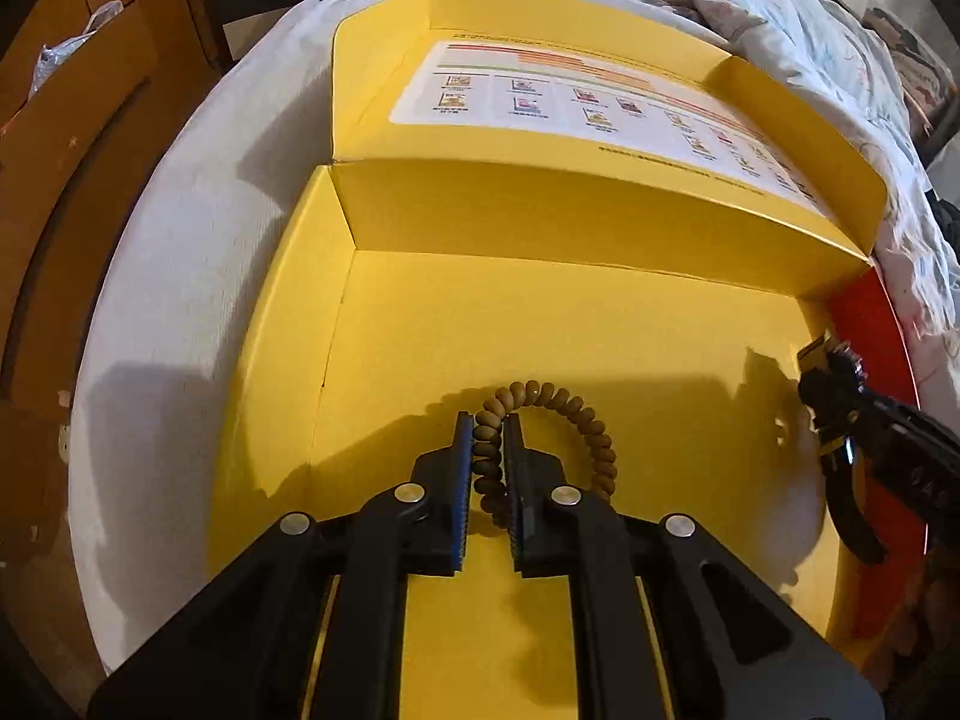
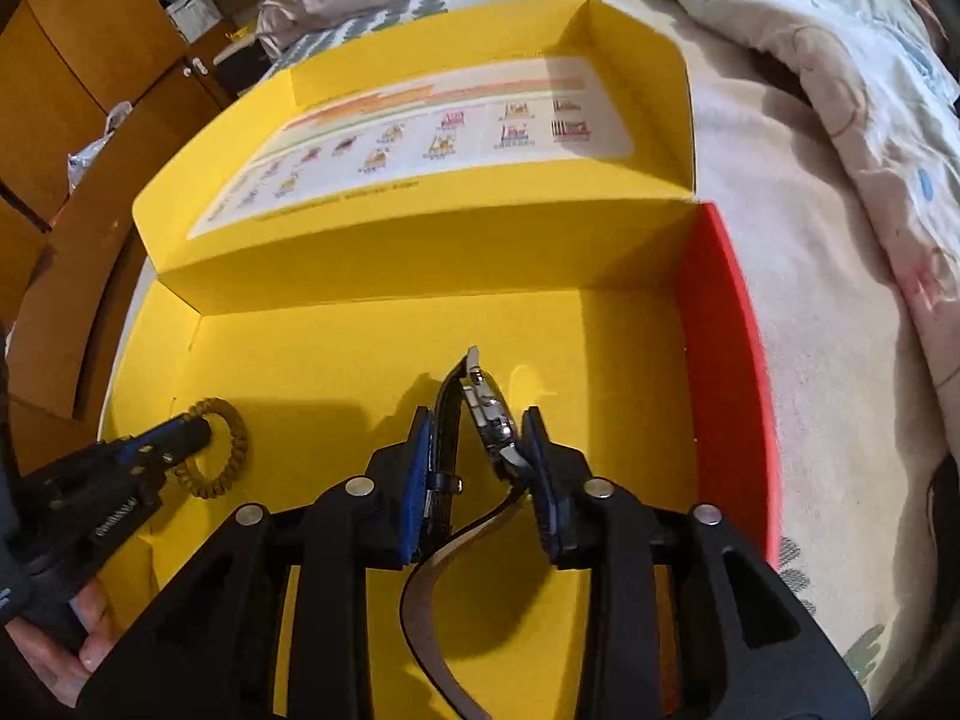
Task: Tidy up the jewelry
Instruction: 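Carry both items into the yellow box and open both grippers, then move left gripper to the white bunny plush while right gripper approaches the red Santa-hat figure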
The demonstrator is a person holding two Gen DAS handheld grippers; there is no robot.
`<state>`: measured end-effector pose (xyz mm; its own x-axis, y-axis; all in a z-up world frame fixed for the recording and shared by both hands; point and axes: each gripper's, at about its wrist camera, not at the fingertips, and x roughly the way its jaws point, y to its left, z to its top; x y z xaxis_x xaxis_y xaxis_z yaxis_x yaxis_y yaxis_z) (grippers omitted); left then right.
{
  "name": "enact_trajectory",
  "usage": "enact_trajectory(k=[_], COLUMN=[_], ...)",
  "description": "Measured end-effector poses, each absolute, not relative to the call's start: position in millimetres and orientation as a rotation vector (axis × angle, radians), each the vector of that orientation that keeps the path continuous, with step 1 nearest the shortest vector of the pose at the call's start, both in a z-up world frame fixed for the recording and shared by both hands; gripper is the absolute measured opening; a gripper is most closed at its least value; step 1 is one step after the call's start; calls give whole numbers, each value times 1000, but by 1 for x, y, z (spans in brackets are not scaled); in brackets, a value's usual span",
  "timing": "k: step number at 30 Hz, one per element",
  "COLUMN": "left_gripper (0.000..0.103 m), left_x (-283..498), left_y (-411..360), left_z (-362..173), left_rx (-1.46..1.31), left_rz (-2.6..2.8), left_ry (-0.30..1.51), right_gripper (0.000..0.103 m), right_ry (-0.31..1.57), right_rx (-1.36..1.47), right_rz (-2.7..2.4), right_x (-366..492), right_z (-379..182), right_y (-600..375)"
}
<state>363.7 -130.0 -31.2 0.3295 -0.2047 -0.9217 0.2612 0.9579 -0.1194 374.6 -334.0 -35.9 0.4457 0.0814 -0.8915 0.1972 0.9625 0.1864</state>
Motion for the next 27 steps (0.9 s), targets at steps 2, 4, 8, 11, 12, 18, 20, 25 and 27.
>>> enact_trajectory(k=[2,4,8,11,12,18,20,25,27], left_gripper=[12,13,30,56,59,67,69,71,71], left_x=[363,362,359,352,348,316,294,245,222], left_y=[-128,-126,-118,-107,-104,-74,-64,-37,-18], left_z=[-32,-33,-23,0,9,53,64,59,52], left_rx=[46,41,34,21,19,-34,-6,47,54], left_rz=[-299,-294,-286,-275,-269,-255,-268,-236,-233], left_ry=[1204,1216,1198,1144,1128,1060,1023,967,966], right_gripper=[40,43,45,49,52,64,67,71,76], right_ry=[1111,1113,1077,1017,990,838,792,726,706], right_rx=[286,280,284,276,280,319,330,298,274], right_rz=[-76,-84,-78,-80,-76,-43,-18,14,-4], right_x=[374,373,370,361,356,310,289,226,199], right_z=[-36,-33,-18,7,18,82,97,112,114], right_y=[-336,-336,-339,-339,-340,-340,-336,-324,-324])
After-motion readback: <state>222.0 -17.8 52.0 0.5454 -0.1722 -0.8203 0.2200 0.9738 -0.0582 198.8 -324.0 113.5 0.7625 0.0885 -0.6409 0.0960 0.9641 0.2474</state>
